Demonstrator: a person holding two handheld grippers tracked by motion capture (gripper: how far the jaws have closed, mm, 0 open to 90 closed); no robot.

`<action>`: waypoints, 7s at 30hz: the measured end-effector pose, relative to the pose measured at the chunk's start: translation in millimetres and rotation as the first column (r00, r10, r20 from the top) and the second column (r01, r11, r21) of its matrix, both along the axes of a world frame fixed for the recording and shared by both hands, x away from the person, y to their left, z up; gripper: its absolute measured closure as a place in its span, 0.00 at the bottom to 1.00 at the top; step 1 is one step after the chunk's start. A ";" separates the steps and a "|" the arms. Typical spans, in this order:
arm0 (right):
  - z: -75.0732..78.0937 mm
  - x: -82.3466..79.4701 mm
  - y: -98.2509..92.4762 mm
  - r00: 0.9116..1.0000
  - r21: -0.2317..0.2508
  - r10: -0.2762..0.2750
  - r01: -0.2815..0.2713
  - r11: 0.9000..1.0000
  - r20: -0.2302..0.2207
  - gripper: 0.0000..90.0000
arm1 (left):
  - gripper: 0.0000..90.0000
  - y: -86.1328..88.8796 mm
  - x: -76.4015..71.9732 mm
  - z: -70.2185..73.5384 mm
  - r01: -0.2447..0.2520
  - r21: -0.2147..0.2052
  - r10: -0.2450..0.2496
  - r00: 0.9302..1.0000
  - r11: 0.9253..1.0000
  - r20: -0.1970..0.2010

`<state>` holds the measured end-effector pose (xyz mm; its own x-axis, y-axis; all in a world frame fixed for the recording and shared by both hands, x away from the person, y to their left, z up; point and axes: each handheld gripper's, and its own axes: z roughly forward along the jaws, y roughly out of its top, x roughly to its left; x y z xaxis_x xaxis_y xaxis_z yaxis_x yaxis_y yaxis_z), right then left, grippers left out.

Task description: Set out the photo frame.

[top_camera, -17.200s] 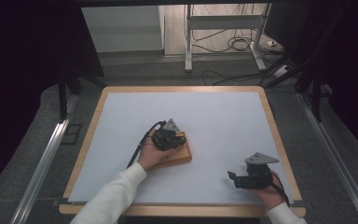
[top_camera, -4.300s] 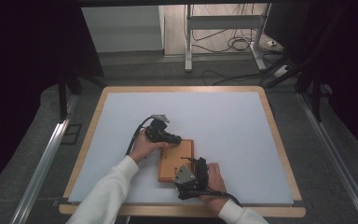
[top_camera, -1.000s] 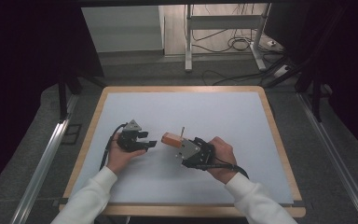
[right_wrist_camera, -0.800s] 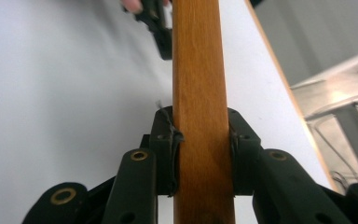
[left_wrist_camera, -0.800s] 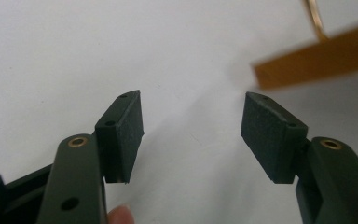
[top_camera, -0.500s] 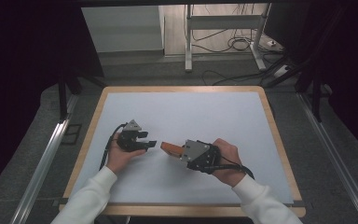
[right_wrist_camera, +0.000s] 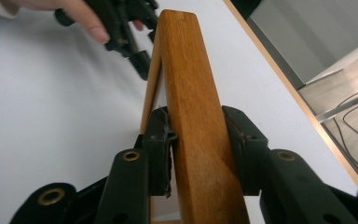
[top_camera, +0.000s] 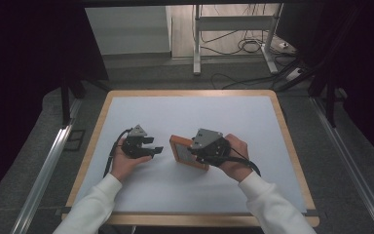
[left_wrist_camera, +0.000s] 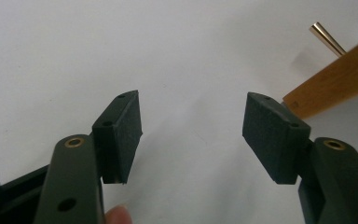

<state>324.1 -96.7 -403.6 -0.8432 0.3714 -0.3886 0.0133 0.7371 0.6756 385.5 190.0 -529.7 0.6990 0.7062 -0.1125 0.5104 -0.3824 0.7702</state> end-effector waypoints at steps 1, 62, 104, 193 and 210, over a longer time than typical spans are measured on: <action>-0.3 2.7 -0.4 1.000 -0.002 -0.007 0.007 1.000 0.006 0.68 | 0.41 -0.3 -0.2 0.1 0.002 0.001 -0.002 1.000 1.000 0.002; -39.9 10.9 -95.2 0.945 0.337 -0.262 0.317 0.887 -0.198 0.35 | 0.40 -4.6 -6.5 3.5 0.017 -0.002 -0.017 1.000 1.000 0.011; -116.8 -4.8 -36.3 0.957 0.098 -0.144 0.173 0.980 -0.251 1.00 | 0.40 -8.9 -17.6 -1.2 0.050 0.042 -0.050 0.999 0.998 0.011; -105.4 -21.8 -201.7 0.866 0.319 -0.418 0.492 0.810 -0.272 0.27 | 0.38 -1.4 -61.9 6.6 0.061 0.038 -0.062 0.997 0.997 0.043; -110.8 -19.2 -197.4 0.864 0.280 -0.433 0.495 0.823 -0.256 0.24 | 0.38 0.4 -62.9 6.3 0.061 0.037 -0.063 0.997 0.997 0.044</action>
